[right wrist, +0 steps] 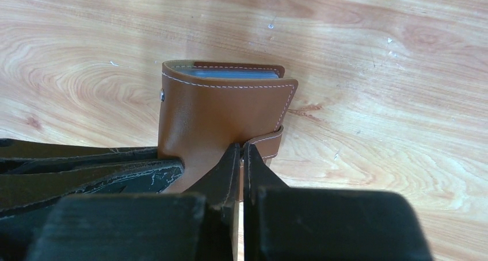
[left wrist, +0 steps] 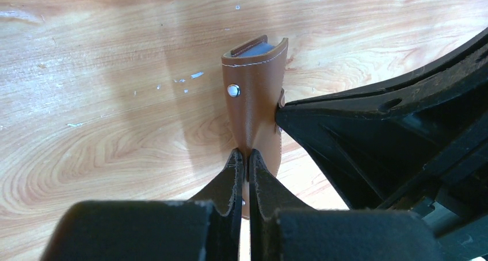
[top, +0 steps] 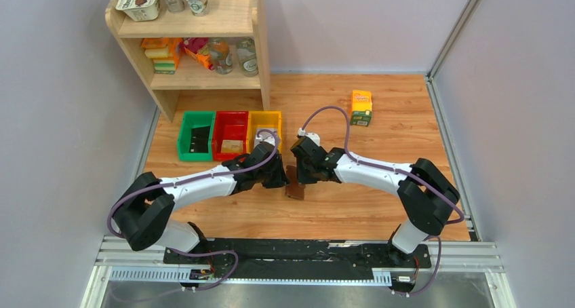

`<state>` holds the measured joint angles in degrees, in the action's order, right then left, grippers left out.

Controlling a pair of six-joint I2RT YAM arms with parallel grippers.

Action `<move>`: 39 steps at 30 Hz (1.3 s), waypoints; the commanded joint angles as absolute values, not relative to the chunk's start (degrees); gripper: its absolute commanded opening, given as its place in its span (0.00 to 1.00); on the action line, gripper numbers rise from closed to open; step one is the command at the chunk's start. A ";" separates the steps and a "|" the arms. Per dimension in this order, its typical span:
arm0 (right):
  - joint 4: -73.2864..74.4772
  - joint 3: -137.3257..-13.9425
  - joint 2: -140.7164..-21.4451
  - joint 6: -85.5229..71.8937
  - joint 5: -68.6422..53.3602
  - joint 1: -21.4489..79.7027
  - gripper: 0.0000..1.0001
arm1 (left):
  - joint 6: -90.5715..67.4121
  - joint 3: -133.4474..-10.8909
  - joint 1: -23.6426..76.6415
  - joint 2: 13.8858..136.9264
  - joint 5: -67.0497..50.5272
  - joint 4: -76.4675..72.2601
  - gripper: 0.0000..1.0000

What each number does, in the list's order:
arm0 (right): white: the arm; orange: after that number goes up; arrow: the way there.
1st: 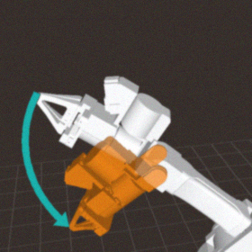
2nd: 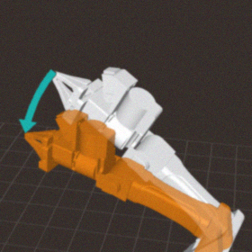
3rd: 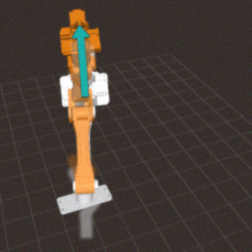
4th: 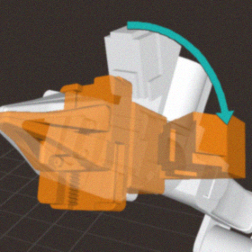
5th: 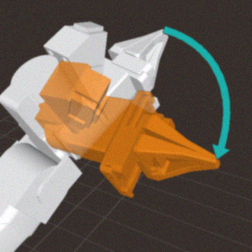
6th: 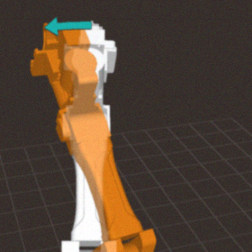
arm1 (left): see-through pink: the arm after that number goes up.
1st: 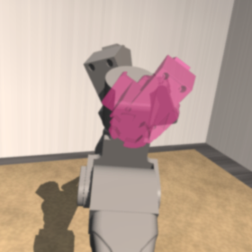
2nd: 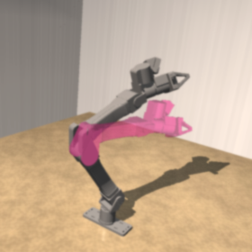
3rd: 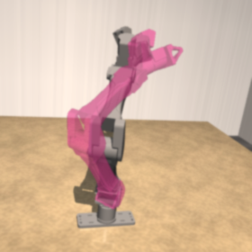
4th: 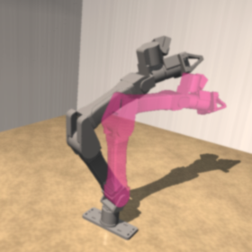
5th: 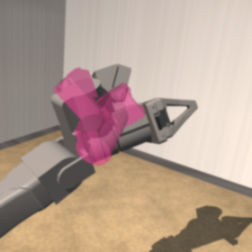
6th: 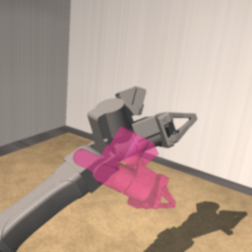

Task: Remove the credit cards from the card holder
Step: Open the card holder at the center of the board.

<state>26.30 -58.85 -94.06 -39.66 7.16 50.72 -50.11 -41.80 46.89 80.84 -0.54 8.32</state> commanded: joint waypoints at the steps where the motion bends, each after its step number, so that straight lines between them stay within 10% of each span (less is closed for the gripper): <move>1: 31.64 -56.16 -92.64 -38.85 14.94 49.57 0.00 | -49.48 -42.80 46.76 77.26 2.81 9.49 0.00; 25: 25.86 -48.26 -82.11 -38.32 13.37 44.38 0.00 | -46.41 -44.56 47.55 68.29 8.87 13.62 0.00; 33: 8.19 -41.84 -68.57 -36.39 2.56 44.30 0.71 | -44.39 -45.26 47.55 68.55 8.79 13.18 0.00; 39: -1.56 -40.25 -70.04 -38.14 -5.44 44.38 0.77 | -42.28 -45.53 47.90 67.94 7.03 10.56 0.00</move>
